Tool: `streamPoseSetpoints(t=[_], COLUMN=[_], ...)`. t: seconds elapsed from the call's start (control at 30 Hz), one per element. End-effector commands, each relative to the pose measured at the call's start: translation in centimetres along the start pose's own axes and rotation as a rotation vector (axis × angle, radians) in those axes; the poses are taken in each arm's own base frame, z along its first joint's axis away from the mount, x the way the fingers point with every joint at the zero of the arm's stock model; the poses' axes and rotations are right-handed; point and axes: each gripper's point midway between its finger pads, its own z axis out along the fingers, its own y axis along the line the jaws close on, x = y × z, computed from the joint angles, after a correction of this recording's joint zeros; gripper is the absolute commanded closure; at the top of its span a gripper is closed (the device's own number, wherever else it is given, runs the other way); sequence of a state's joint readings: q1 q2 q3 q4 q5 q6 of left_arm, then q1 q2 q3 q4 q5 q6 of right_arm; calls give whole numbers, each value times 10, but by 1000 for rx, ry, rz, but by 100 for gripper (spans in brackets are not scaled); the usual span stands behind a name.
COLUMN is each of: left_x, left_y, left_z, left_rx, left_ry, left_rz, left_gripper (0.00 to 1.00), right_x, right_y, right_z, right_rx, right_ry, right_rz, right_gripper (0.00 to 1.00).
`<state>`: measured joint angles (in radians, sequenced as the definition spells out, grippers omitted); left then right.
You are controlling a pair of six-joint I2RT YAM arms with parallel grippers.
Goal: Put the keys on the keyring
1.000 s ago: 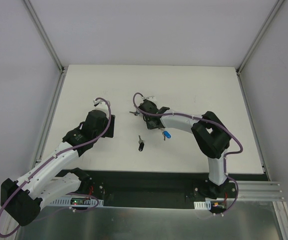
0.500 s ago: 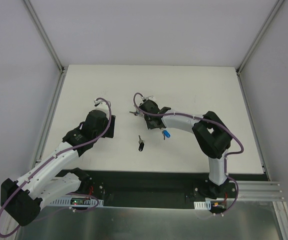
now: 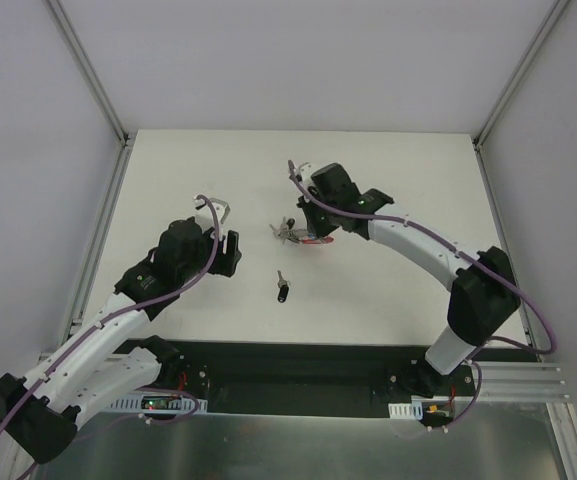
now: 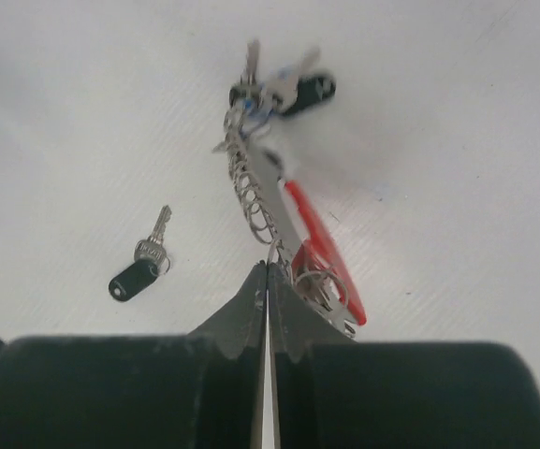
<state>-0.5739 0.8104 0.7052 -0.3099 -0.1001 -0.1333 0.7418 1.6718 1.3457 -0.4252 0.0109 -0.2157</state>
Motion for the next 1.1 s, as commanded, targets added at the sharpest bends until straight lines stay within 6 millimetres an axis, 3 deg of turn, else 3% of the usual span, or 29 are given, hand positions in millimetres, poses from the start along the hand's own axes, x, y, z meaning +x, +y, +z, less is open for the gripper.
streamPoseSetpoints(t=[0.0,0.07,0.3,0.47,0.67,0.8,0.9,1.07], left_x=[-57,-71,-118,-125,-134,-143,-148,-150], left_y=[-26,-42,-93,-119,-148,-159,-163,-162], left_z=[-7,-8,-2,16,7,-5,-12,-8], left_rx=[153,244,528,693,906,983,1018,995], left_ry=[-183,-225,-290,-277,-323,-331,-331,-312], left_rz=[76,119,325,433,526,500,470,434], left_gripper=[35,34,30,30,33,35,36,35], right_x=[-39,-53,-41,-31,-30,-27,-30,-31], right_y=[8,10,24,25,27,30,20,-30], right_z=[-64,-88,-131,-149,-174,-180,-176,-140], right_rx=[-204,-273,-416,-489,-514,-518,-452,-183], right_ry=[-106,-149,-155,-168,-235,-290,-299,-222], right_rz=[-116,-133,-220,-253,-276,-307,-269,-109], right_gripper=[99,99,99,99,99,99,99,99])
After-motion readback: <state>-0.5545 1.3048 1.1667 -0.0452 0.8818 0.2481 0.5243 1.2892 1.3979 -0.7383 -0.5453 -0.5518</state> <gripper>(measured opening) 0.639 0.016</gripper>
